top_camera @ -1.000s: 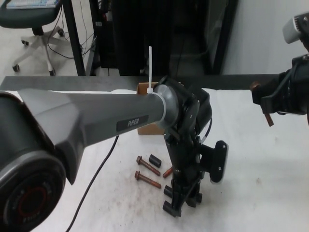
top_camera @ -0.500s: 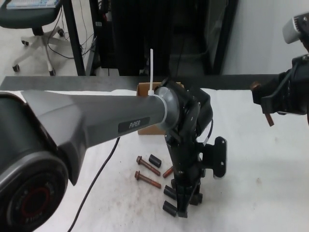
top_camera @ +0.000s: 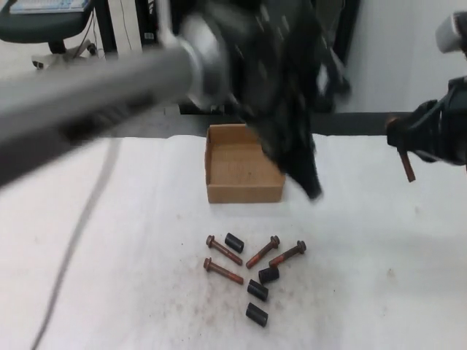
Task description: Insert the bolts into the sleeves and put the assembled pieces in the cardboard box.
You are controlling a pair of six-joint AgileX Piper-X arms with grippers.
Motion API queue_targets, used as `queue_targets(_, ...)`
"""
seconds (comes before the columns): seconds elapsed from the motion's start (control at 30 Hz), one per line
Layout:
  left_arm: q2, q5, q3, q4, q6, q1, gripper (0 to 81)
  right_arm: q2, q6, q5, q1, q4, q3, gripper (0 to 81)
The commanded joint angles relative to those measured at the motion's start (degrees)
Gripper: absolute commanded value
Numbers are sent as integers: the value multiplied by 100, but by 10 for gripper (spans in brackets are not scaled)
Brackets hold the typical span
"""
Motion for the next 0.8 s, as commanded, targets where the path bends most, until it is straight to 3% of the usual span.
queue_targets(0.0,-281,-98,64,243,-518,222,3,-78,415,-258,-42,-326,-26,8)
queue_targets(0.2,-1475,167,1700,-187,-1623,922,3,-78,1466,-1766,-20,-1270,-26,8)
queue_targets(0.3,-2400,881,3053,-1079,-2521,1290,3,-78,1834,-2289,-20,-1852,-26,8)
queue_targets(0.43,-3643,2557,5137,-3593,-3924,1645,3,-78,2221,-2400,77,-2572,-26,8)
queue_targets(0.5,-4075,3139,5971,-5696,-4559,1699,3,-78,2223,-2432,290,-2872,-26,8)
queue_targets(0.6,-4357,3213,6906,-8734,-4790,1697,3,-78,2141,-2430,879,-3373,-26,8)
queue_targets(0.7,-4334,3383,7173,-9681,-4790,1697,3,-30,1753,-2411,1533,-3929,-26,8)
queue_targets(0.77,-4321,4010,7173,-9575,-4653,1697,3,26,1300,-2335,1967,-4166,-26,8)
